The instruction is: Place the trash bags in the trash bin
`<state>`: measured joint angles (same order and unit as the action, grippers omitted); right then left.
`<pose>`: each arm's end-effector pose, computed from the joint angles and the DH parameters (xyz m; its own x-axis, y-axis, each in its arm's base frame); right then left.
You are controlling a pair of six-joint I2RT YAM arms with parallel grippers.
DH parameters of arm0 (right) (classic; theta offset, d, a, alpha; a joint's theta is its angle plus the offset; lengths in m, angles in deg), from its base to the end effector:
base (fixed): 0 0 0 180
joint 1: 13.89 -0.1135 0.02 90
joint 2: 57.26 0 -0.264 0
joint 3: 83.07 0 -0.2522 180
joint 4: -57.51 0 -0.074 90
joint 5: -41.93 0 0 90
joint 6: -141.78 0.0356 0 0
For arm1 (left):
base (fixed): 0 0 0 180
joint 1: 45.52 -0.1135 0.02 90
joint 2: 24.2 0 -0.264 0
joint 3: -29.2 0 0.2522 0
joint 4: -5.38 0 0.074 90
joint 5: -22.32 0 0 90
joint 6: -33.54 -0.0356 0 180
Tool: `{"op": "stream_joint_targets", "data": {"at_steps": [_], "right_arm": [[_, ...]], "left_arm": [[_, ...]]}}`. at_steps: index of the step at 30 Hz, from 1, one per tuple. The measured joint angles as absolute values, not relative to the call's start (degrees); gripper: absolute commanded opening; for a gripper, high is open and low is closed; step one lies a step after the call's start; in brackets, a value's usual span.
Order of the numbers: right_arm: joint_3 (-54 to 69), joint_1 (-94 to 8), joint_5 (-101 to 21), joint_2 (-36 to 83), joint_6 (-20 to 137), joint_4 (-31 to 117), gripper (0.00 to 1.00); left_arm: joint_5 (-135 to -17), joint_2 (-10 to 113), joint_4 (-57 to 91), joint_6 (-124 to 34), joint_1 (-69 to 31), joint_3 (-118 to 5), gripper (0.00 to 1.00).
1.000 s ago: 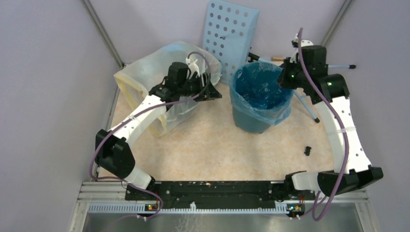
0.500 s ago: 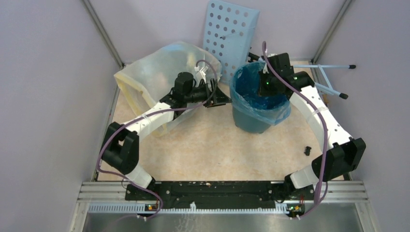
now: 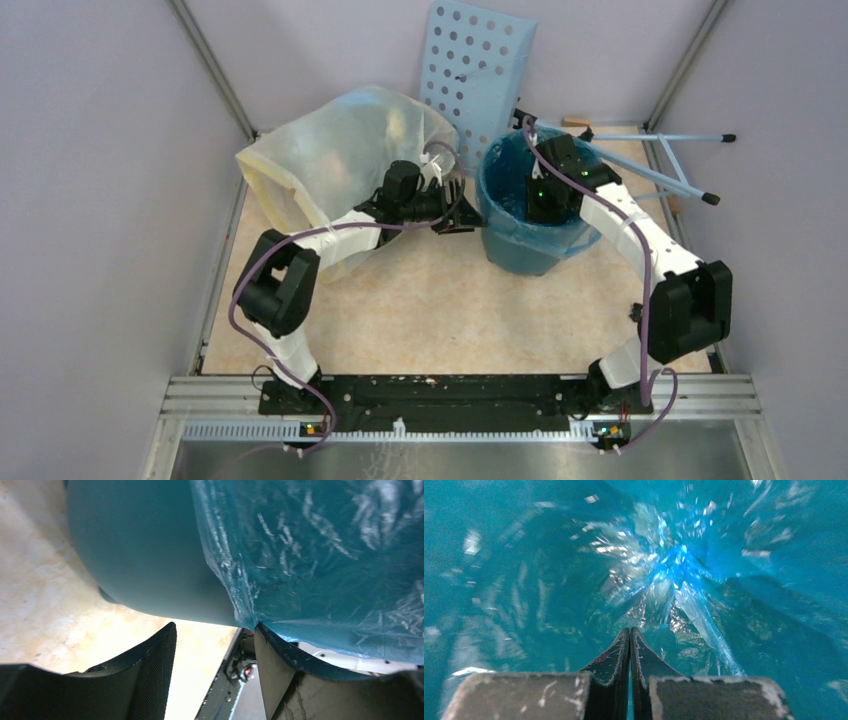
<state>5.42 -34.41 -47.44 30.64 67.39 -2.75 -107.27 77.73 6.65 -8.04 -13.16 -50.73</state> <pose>0.3017 0.1133 0.3017 -0.8493 -0.0306 -0.5270 -0.1325 0.9787 0.1568 0.3271 -0.2341 0.2372 -0.8999 -0.1122 -0.4213 0.3523 0.3822 -0.8543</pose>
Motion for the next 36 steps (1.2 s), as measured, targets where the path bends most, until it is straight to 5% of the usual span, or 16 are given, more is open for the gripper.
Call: {"op": "stream_joint_targets", "data": {"at_steps": [36], "right_arm": [[11.93,-33.23,-43.99,47.78,74.08,1.54,0.0]], "left_arm": [[-105.37,81.27,17.84,-18.75,-14.36,-55.54,0.65]]}}
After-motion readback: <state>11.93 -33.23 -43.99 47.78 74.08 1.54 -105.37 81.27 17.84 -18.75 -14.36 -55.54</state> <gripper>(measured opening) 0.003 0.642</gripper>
